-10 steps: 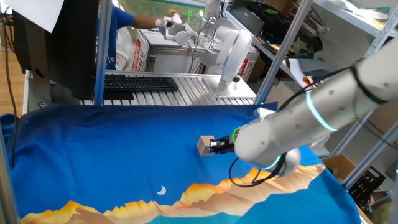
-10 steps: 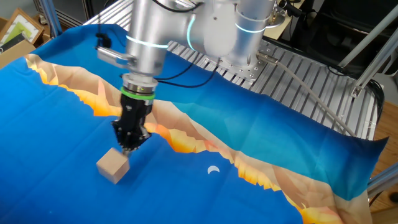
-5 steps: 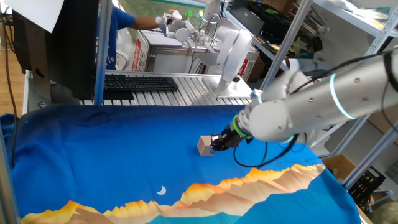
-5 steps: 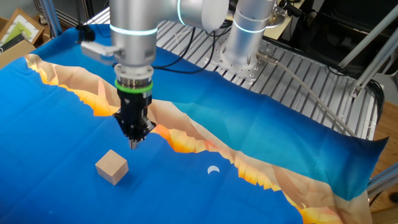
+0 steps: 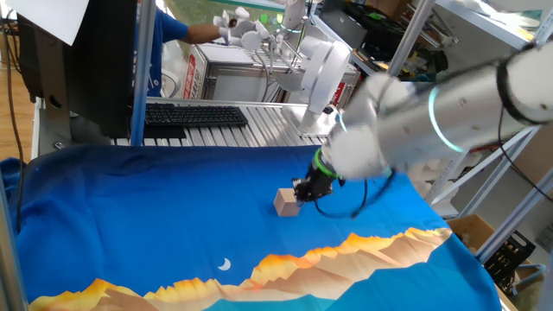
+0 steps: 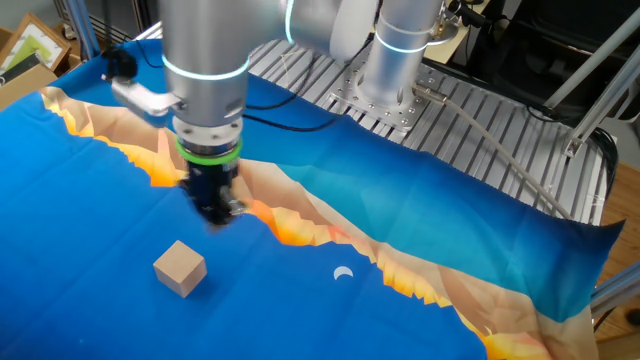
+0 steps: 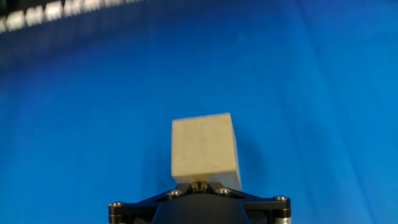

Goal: Approach and touch the side of the small block

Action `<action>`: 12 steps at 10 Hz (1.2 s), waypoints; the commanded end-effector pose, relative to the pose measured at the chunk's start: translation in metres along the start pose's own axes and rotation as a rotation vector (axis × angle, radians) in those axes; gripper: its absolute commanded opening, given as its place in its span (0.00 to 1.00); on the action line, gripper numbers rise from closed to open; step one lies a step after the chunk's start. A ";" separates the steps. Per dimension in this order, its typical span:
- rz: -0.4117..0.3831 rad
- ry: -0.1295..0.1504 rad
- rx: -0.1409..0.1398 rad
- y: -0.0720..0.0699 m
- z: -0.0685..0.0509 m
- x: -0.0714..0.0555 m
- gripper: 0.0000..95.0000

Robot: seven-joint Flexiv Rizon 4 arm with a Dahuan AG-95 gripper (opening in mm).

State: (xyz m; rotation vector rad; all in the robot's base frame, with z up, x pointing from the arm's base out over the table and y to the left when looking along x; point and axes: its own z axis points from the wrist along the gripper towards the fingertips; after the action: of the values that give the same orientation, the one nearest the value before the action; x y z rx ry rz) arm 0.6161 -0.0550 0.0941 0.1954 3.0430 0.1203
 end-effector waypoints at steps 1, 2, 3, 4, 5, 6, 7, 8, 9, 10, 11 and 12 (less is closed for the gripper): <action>0.001 0.079 0.055 0.009 -0.015 0.003 0.00; -0.006 0.080 0.062 0.010 -0.015 0.004 0.00; -0.016 0.083 0.054 0.011 -0.013 0.006 0.00; -0.017 0.087 0.060 0.012 -0.012 0.007 0.00; -0.012 0.095 0.057 0.013 -0.012 0.008 0.00; -0.012 0.103 0.055 0.013 -0.012 0.008 0.00; -0.024 0.123 0.047 0.013 -0.012 0.008 0.00; -0.026 0.135 0.037 0.013 -0.012 0.008 0.00; -0.024 0.145 0.018 0.013 -0.012 0.008 0.00; -0.029 0.156 0.015 0.013 -0.013 0.008 0.00; -0.028 0.174 0.010 0.013 -0.013 0.008 0.00; -0.022 0.181 0.004 0.013 -0.013 0.008 0.00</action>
State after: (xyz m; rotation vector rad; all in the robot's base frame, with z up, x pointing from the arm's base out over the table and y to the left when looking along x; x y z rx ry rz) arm 0.6101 -0.0419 0.1064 0.1554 3.2284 0.1379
